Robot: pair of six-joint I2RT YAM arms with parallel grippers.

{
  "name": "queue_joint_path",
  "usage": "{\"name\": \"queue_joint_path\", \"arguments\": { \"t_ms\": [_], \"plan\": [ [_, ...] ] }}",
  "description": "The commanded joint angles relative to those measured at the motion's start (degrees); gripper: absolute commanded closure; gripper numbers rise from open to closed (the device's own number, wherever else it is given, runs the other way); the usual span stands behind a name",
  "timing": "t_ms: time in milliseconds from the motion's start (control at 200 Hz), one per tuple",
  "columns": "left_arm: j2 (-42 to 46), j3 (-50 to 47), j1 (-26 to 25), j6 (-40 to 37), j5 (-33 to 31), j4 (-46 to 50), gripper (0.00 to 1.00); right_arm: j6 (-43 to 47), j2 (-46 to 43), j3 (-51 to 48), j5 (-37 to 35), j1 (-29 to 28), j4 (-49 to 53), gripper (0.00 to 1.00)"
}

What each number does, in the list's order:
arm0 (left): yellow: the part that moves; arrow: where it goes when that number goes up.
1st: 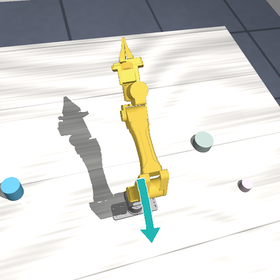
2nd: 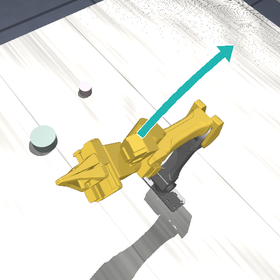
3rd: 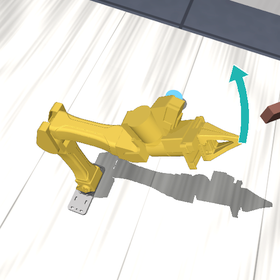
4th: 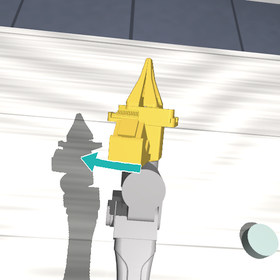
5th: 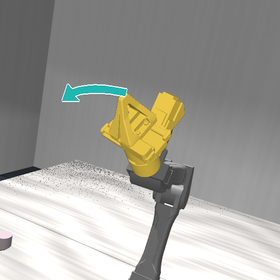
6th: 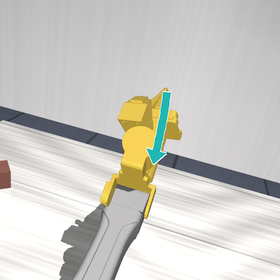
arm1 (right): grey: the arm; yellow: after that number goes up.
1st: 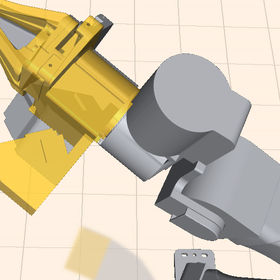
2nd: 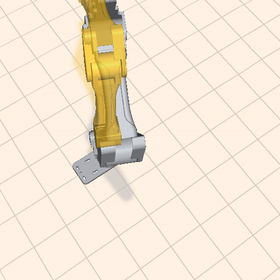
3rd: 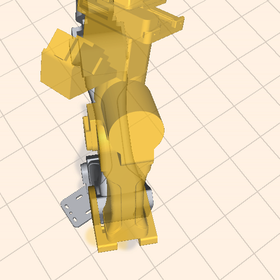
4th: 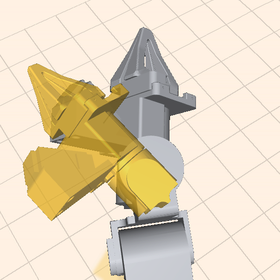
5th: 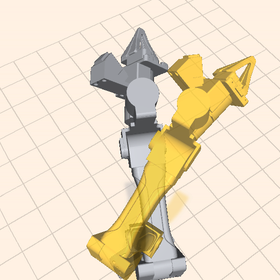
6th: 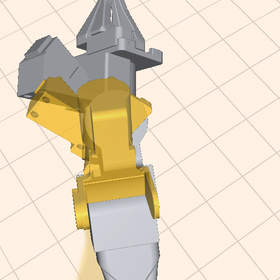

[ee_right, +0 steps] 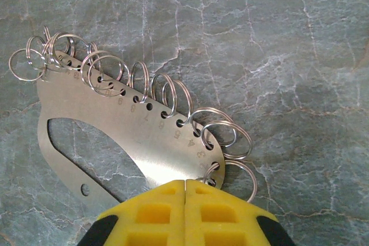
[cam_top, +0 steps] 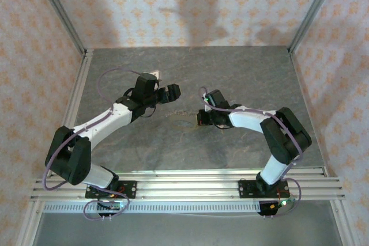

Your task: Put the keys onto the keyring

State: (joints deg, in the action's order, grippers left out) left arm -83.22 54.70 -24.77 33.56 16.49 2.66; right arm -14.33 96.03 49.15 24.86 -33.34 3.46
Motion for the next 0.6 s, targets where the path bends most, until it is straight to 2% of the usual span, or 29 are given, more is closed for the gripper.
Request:
{"name": "queue_joint_path", "arguments": {
  "t_ms": [0, 60, 355, 485, 595],
  "plan": [
    [-0.71, -0.14, -0.54, 0.71, -0.07, -1.91, 0.1, 0.77, -1.64, 1.12, -0.65, -0.4, 1.45, 0.87],
    [-0.93, -0.07, -0.58, 0.83, -0.05, -2.04, 0.1, 0.9, -1.38, 1.04, -0.89, -0.41, 1.67, 0.82],
    [-0.98, -0.01, -0.71, 0.85, -0.05, -2.04, 0.1, 1.62, -0.66, 0.28, -2.28, -0.41, 1.97, 0.81],
    [-1.05, 0.09, -0.8, 0.88, -0.03, -2.04, 0.1, 2.04, -1.02, -0.01, -2.43, -0.43, 2.26, 0.69],
    [-1.07, 0.08, -0.8, 0.89, -0.06, -2.02, 0.1, 2.29, -1.61, -0.26, -3.0, -0.59, 2.65, 0.68]
  ]
}}
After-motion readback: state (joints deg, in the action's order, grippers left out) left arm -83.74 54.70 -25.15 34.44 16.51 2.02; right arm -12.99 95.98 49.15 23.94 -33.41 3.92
